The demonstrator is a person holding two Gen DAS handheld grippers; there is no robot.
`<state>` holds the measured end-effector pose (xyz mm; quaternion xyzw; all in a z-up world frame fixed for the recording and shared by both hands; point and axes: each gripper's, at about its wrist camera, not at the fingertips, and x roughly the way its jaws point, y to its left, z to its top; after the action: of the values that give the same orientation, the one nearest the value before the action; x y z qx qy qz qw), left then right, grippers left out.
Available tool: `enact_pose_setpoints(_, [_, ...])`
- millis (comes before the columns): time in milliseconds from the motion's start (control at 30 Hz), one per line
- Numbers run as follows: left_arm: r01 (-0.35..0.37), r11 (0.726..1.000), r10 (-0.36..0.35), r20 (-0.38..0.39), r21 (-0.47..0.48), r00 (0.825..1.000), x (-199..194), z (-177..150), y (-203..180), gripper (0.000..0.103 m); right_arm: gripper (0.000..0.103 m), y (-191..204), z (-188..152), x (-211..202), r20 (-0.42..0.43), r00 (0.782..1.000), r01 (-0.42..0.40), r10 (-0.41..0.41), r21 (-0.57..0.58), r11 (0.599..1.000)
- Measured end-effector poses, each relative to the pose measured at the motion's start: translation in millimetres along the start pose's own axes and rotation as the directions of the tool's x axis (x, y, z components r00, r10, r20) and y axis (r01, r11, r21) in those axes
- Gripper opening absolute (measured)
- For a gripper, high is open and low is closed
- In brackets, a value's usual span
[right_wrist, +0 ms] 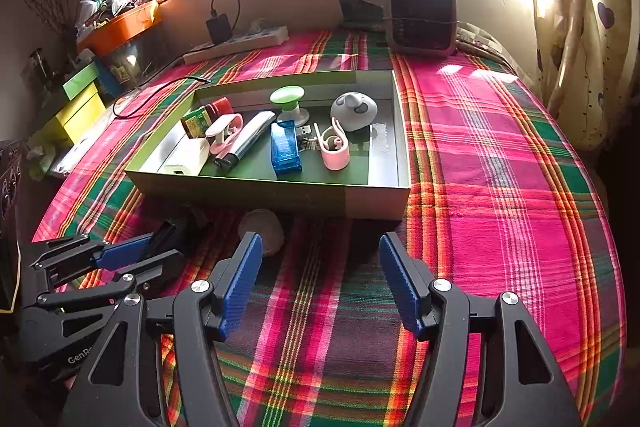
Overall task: Organize rigid objects
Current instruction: 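Move the left gripper to the black cylindrical device and close on it, then close the right gripper on the white round cup while the left gripper holds the black device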
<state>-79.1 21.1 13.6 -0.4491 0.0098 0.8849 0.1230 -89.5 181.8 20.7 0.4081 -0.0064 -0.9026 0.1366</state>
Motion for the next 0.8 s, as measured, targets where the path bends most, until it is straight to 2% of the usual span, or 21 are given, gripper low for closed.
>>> enact_pose_setpoints(400, [-0.007,0.998,0.009,0.021,-0.058,1.0,-5,-4,27,0.026,0.062,25,1,15,-0.029,1.0,0.001,-0.002,-0.056,0.998])
enact_pose_setpoints(800, [-0.003,0.996,0.006,0.033,-0.089,0.999,-5,-3,41,0.026,0.061,39,3,30,-0.049,0.997,0.048,-0.052,-0.097,0.994])
